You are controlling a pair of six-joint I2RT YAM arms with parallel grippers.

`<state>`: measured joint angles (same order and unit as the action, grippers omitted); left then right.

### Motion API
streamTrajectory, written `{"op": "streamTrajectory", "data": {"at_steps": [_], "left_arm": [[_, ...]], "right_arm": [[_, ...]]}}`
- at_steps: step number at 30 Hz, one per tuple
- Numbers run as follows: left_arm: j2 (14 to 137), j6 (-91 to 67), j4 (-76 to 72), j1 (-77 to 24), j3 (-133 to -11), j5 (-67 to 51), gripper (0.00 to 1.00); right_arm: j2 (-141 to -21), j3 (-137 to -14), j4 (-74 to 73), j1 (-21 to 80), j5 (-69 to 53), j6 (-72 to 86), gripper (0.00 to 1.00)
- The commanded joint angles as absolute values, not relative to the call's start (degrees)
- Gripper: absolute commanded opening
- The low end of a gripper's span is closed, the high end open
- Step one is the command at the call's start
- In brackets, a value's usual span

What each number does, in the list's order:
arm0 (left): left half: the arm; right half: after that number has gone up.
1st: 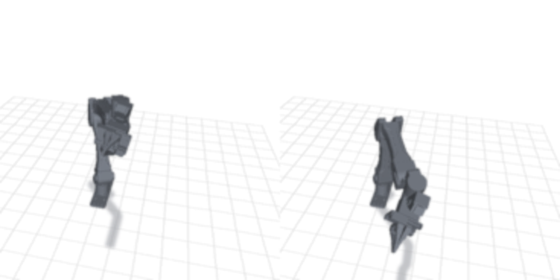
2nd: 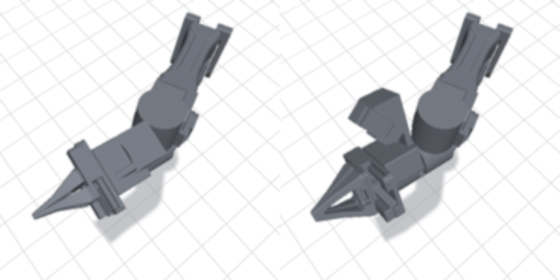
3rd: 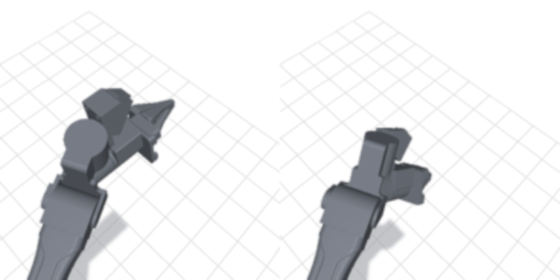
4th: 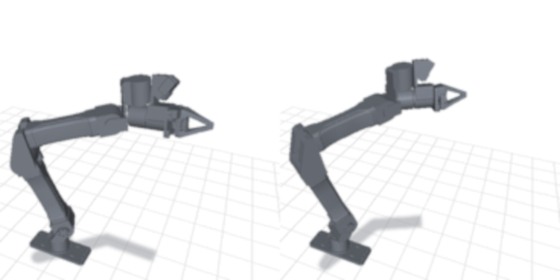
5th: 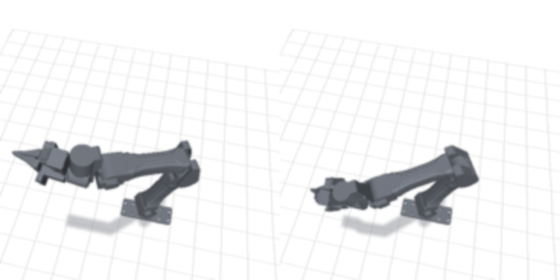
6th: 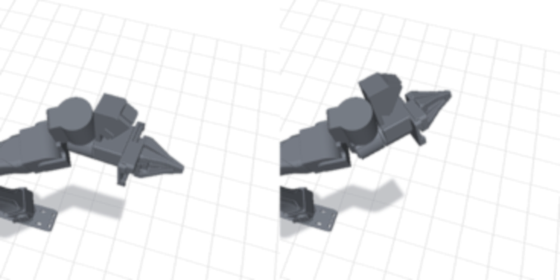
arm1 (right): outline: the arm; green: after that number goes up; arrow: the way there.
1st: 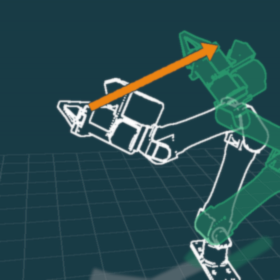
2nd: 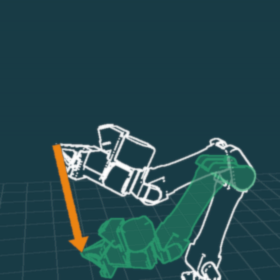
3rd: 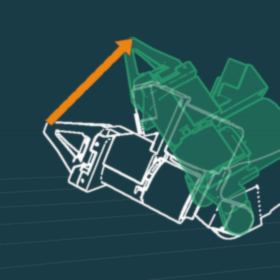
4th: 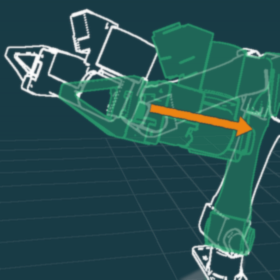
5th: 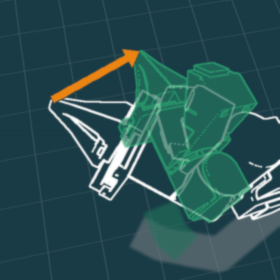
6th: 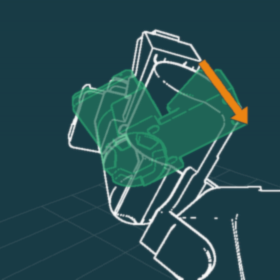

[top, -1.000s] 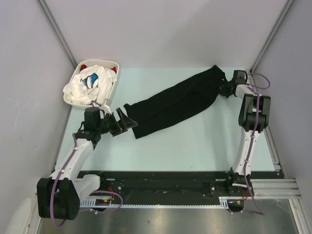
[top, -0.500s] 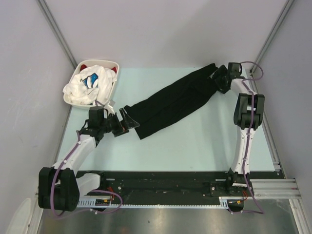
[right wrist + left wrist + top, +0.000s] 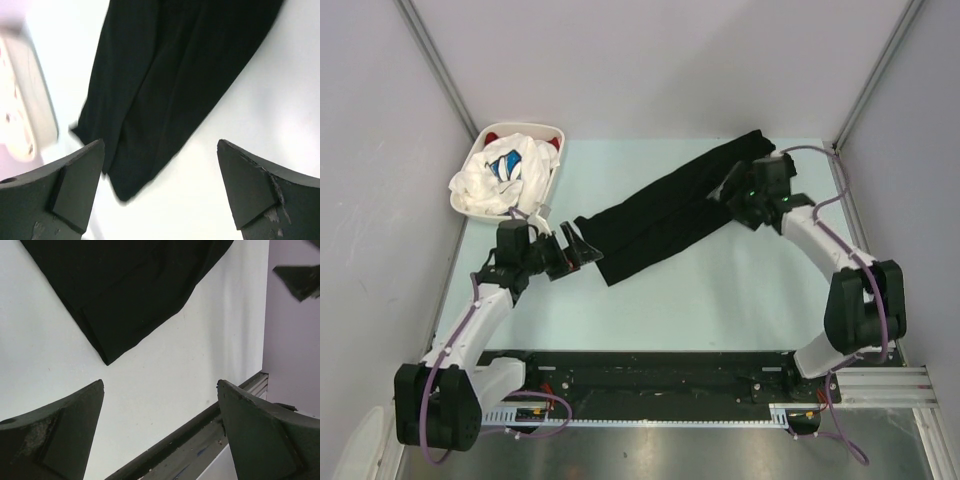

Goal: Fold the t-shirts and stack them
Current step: Fold the tshirt

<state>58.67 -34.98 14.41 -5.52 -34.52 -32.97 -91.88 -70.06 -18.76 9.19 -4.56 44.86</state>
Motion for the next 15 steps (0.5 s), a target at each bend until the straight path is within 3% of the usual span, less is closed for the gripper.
{"op": "streamTrajectory", "data": {"at_steps": [1, 7, 15], "left_arm": [[56.1, -35.1, 15.6, -5.7, -37.1, -30.6, 1.00], [55.1, -36.3, 15.7, -4.4, -36.9, -30.5, 1.00], [51.4, -35.6, 18.2, -4.0, -35.3, -30.5, 1.00]], "right_arm": [[-85.3, -60.9, -15.8, 21.2, -6.1, 52.5, 1.00], [-84.3, -54.8, -8.3, 36.5, 3.1, 60.8, 1.00], [-96.8, -54.8, -0.5, 49.6, 7.7, 68.7, 0.99]]}}
